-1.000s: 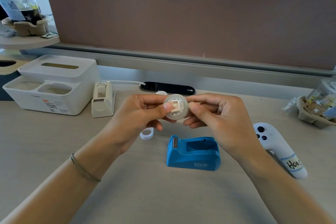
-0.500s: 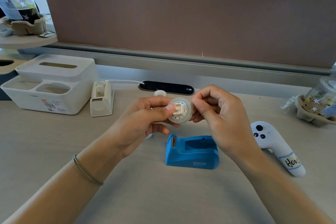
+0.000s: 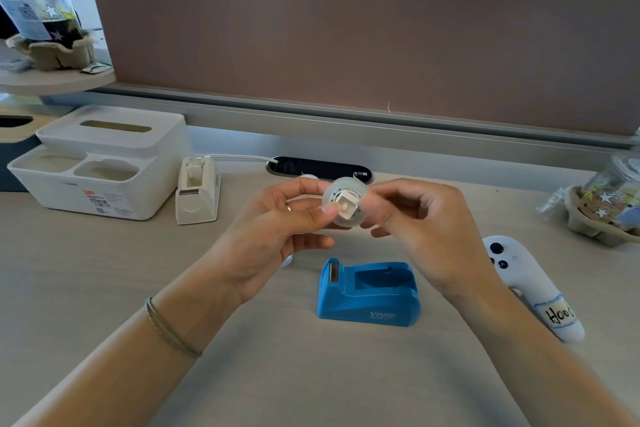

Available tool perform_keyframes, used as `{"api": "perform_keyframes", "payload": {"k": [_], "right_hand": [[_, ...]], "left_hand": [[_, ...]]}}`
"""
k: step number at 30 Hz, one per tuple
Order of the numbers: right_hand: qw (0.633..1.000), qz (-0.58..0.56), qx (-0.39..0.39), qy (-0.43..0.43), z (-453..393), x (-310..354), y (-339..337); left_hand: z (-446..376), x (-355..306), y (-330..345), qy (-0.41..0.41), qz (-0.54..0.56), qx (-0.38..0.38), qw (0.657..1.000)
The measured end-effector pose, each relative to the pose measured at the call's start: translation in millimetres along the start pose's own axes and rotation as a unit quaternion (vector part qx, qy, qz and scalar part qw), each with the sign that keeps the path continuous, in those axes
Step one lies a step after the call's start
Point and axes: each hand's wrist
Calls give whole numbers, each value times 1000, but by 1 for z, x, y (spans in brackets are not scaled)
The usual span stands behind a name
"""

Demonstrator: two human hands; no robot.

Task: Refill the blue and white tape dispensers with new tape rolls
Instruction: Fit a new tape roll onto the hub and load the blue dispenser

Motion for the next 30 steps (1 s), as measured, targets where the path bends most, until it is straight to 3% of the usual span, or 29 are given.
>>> {"api": "perform_keyframes", "payload": {"k": [5, 8, 15, 22, 30], "right_hand": [[998, 40, -13, -35, 2, 2, 8], [997, 25, -44, -58, 4, 1, 7], [993, 77, -34, -78, 2, 2, -4], [987, 107, 51, -106, 1, 4, -9], [981, 121, 97, -115, 1, 6, -13]], "left_hand": [[0, 4, 4, 36, -4, -18, 999], [0, 6, 6, 54, -80, -52, 994], [5, -6, 10, 10, -110, -146, 983], [9, -5, 17, 29, -196, -117, 973], [6, 3, 17, 23, -196, -114, 974]]}}
Point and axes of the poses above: each hand's wrist, its own z-axis away from the middle knuckle, its own y-axis out of the palm, x = y × z, and after that the axes turned 13 degrees about -y, right-handed
